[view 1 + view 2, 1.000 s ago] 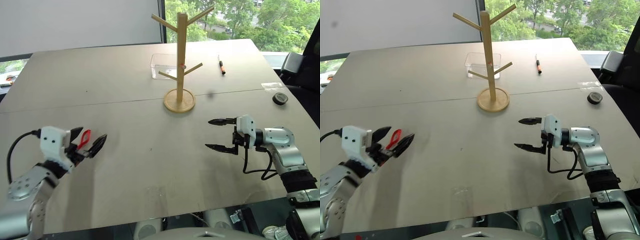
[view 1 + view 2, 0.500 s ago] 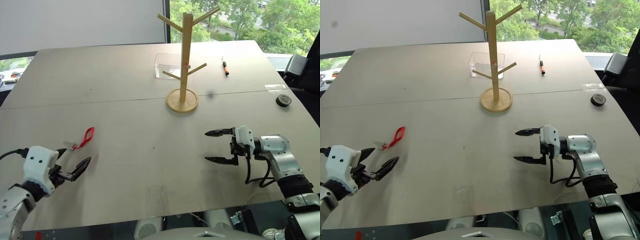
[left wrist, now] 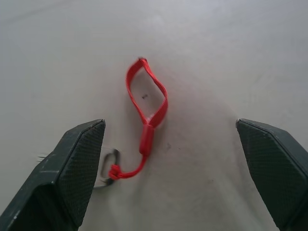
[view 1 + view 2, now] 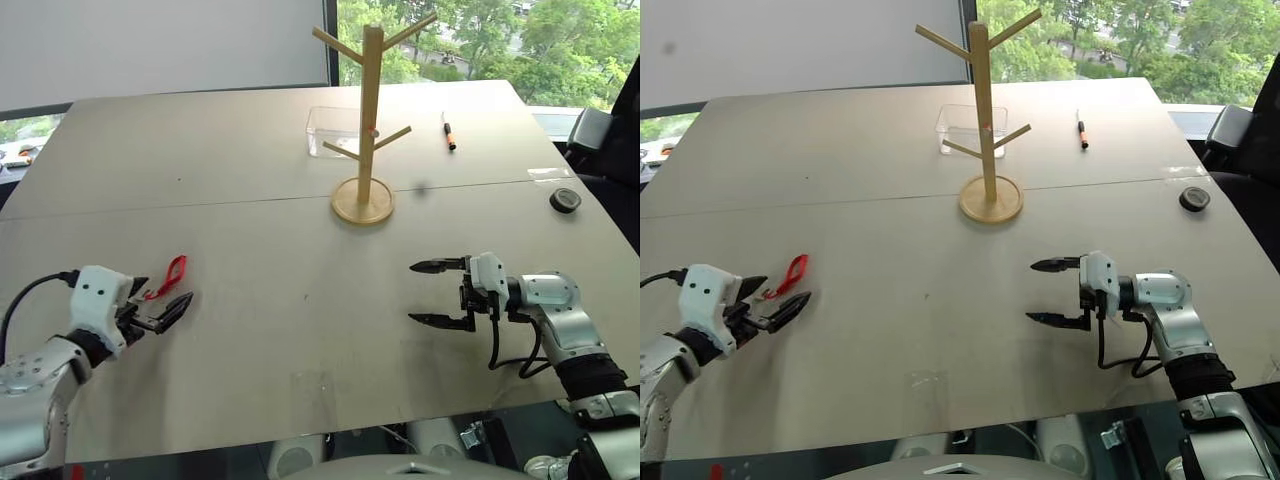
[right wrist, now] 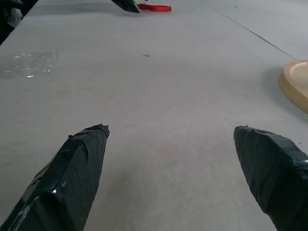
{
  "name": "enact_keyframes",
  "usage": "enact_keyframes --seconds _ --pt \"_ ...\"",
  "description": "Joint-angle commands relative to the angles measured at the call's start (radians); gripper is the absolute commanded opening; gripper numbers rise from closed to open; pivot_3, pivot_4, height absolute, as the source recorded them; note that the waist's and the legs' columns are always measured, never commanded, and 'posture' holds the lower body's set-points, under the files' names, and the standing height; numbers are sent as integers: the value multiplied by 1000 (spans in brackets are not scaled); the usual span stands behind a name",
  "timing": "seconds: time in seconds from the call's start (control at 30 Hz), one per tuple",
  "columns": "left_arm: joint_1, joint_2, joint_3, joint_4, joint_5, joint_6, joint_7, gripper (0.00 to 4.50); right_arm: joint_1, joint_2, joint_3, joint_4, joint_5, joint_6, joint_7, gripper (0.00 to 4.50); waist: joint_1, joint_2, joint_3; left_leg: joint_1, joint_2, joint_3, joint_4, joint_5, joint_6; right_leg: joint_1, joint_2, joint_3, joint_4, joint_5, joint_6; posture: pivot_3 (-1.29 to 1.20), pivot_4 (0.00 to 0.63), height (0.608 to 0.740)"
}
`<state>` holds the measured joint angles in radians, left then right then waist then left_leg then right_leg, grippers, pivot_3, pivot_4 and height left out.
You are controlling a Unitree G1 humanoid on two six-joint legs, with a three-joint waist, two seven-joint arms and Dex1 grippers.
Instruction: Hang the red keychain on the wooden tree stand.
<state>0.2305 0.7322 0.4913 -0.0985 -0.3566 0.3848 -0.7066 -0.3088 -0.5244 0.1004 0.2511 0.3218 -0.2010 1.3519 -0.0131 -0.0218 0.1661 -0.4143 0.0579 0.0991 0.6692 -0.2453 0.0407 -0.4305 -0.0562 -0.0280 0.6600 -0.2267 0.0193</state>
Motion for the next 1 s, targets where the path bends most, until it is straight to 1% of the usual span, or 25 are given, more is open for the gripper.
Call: enact_keyframes --seconds 0.03,0.33,0.4,0.43,0.5,0.53,0.57,0.67,0.73,1.0 --pt "-13 26 0 11 11 4 -6 4500 3 -12 -28 -43 16 -1 -20 4441 1 0 0 0 0 0 0 0 0 0 0 0 0 0 0 0 150 740" --pt "-32 30 -12 12 7 59 -2 4500 7 -19 -30 -56 22 8 -52 4441 2 0 0 0 0 0 0 0 0 0 -1 0 1 0 0 0 150 740" --pt "-33 29 -10 8 1 72 -2 3956 2 -20 -31 -53 23 10 -56 4500 2 0 0 0 0 0 0 0 0 0 -1 0 1 0 0 0 150 740" --pt "-32 26 -5 4 -9 81 -3 3599 0 -21 -32 -51 24 11 -57 4500 2 0 0 0 0 0 0 0 0 0 -1 0 1 0 0 0 150 740" --pt "-28 24 1 -5 -22 95 -5 2715 -4 -21 -34 -49 26 13 -58 4500 1 0 0 0 0 0 0 0 0 0 0 0 1 0 0 0 150 740" --pt "-23 26 2 -11 -24 100 -6 2132 -9 -21 -35 -47 27 15 -60 4500 1 0 0 1 0 0 0 0 0 0 0 0 1 0 0 0 150 740" --pt "-19 29 2 -16 -24 104 -7 1869 -12 -21 -36 -46 28 17 -60 4500 1 0 0 1 0 0 0 0 0 0 0 0 1 0 0 0 150 740" --pt "-13 36 4 -31 -25 112 -8 627 -22 -19 -39 -43 30 22 -63 4500 0 0 0 1 0 0 0 0 0 0 0 0 1 0 0 0 150 740" --pt "-13 41 6 -41 -27 119 -8 31 -29 -16 -38 -40 29 21 -64 4500 0 0 0 1 0 0 0 0 0 0 0 0 1 0 0 0 150 740" --pt "-18 29 9 -81 -23 116 11 31 -38 -11 -39 -39 30 15 -73 4500 1 0 0 0 0 0 0 0 0 0 0 0 1 0 0 0 150 740"
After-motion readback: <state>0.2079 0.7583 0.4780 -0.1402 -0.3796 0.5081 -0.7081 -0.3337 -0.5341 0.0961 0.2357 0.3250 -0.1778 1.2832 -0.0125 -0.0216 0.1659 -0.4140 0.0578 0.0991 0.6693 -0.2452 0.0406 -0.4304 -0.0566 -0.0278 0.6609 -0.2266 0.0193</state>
